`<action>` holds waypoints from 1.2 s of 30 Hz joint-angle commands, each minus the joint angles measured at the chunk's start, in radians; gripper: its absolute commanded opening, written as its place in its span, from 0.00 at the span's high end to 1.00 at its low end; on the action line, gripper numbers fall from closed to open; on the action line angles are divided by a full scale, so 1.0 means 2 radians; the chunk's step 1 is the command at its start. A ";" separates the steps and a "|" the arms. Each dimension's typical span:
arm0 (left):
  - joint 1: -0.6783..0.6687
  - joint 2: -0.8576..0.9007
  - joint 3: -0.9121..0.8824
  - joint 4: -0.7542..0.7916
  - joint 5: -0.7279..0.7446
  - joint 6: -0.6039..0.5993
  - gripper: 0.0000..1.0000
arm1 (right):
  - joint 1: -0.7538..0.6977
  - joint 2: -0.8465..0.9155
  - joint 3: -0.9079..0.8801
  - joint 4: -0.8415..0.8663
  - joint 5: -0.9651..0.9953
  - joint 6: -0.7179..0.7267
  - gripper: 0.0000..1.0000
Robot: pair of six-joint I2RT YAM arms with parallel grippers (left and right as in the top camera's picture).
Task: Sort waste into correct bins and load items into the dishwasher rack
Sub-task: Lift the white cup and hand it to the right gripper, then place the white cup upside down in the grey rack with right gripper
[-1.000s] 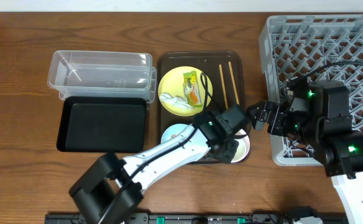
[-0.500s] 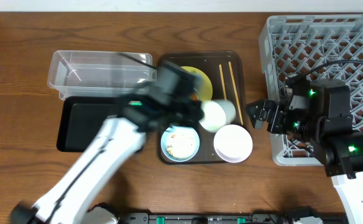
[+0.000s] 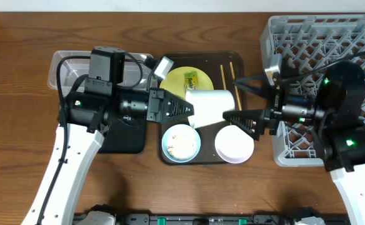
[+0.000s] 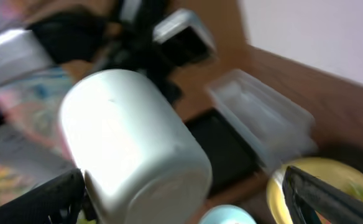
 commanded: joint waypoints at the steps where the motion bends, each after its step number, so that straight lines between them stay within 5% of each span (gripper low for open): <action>1: 0.002 -0.001 0.008 0.001 0.060 0.014 0.94 | 0.031 0.012 0.007 0.017 -0.067 0.017 0.04; 13: 0.002 -0.001 0.008 0.001 0.058 0.014 0.93 | 0.061 0.024 0.007 0.065 -0.066 0.052 0.38; 15: 0.002 -0.001 0.008 0.001 0.058 0.014 0.84 | 0.061 0.023 0.007 0.064 -0.066 0.052 0.47; 19: 0.003 -0.001 0.008 0.001 0.057 0.014 0.50 | 0.039 0.018 0.007 0.063 -0.066 0.055 0.50; 26: 0.010 -0.001 0.006 -0.001 0.028 0.014 0.45 | -0.107 -0.019 0.007 -0.035 -0.035 0.065 0.53; 31: 0.017 -0.001 0.006 -0.001 0.027 0.014 0.44 | -0.216 -0.053 0.007 -0.218 0.186 0.068 0.54; 36: 0.017 -0.001 0.006 -0.001 0.025 0.014 0.43 | -0.234 -0.060 0.007 -0.357 0.460 0.104 0.57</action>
